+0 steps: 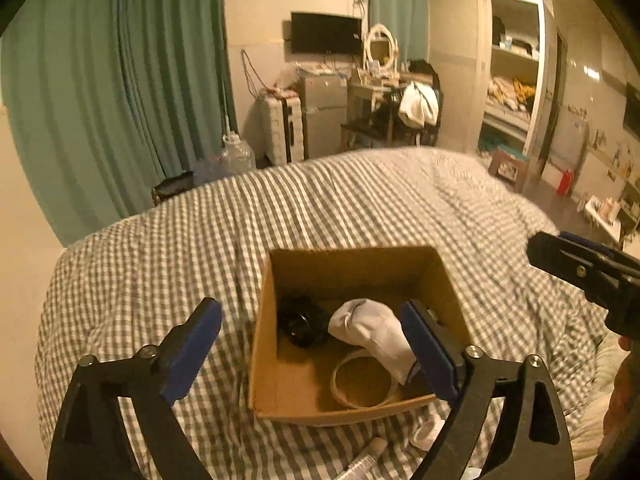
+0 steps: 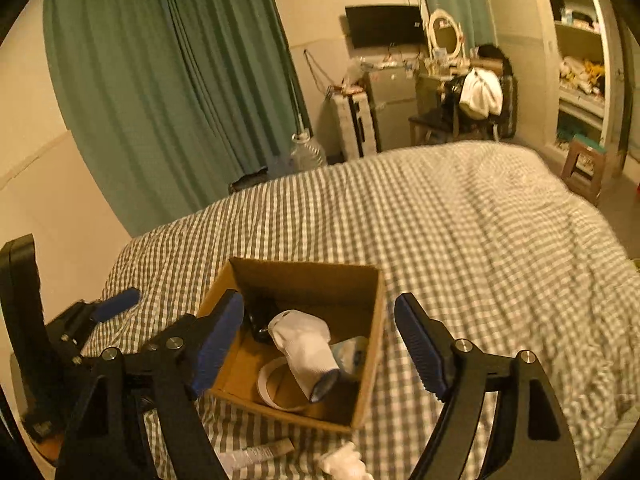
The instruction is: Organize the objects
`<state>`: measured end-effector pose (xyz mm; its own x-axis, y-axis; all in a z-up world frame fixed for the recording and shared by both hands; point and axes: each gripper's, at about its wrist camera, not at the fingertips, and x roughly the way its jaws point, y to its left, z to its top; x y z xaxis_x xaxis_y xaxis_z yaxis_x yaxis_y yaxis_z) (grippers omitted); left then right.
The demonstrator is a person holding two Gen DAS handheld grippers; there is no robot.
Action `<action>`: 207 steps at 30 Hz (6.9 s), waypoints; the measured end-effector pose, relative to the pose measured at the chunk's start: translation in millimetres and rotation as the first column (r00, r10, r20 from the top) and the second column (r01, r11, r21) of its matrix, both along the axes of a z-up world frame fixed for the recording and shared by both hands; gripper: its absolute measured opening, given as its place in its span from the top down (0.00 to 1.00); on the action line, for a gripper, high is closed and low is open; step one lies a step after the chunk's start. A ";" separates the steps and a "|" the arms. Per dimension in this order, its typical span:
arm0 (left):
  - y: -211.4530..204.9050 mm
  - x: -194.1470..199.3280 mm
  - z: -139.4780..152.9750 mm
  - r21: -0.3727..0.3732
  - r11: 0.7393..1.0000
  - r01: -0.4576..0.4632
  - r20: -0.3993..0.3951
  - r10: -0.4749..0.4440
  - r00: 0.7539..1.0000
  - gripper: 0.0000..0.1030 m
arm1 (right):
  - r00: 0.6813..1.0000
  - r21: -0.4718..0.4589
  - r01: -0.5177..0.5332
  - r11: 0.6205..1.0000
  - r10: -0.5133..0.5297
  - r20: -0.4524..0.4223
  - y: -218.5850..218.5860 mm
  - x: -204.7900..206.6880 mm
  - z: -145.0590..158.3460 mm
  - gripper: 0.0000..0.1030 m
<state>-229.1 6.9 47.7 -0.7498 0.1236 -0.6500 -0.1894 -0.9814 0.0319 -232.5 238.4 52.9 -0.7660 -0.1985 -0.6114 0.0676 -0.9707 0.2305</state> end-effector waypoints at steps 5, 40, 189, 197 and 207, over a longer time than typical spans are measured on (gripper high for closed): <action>-7.9 29.8 26.8 0.033 0.999 -0.017 -0.040 0.018 0.999 0.06 | 0.999 0.042 0.022 0.999 -0.020 -0.043 3.7 43.5 30.7 0.23; 25.4 82.9 -173.6 -0.154 0.987 0.036 0.228 0.000 0.974 0.06 | 0.969 0.062 -0.077 0.995 0.060 0.241 -6.9 93.3 -159.5 0.22; 37.1 -92.0 -62.3 -0.111 0.992 0.061 0.122 -0.047 0.991 0.78 | 0.988 0.113 -0.042 0.993 0.024 0.152 -32.5 -86.3 -89.2 0.51; 48.1 -102.5 -98.0 -0.103 0.992 0.077 0.199 -0.055 0.978 0.77 | 0.984 0.093 -0.045 0.995 0.028 0.178 -20.5 -98.0 -108.9 0.51; 34.3 -78.6 -63.5 -0.103 0.994 0.025 0.158 -0.008 0.987 0.27 | 0.996 0.069 -0.005 0.998 -0.001 0.090 -14.8 -75.7 -66.5 0.25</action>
<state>-307.7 41.2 -15.9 -0.6358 0.0608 -0.7695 -0.2164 -0.9710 0.1021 -308.2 223.5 -13.6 -0.7072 -0.1544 -0.6899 0.0513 -0.9845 0.1677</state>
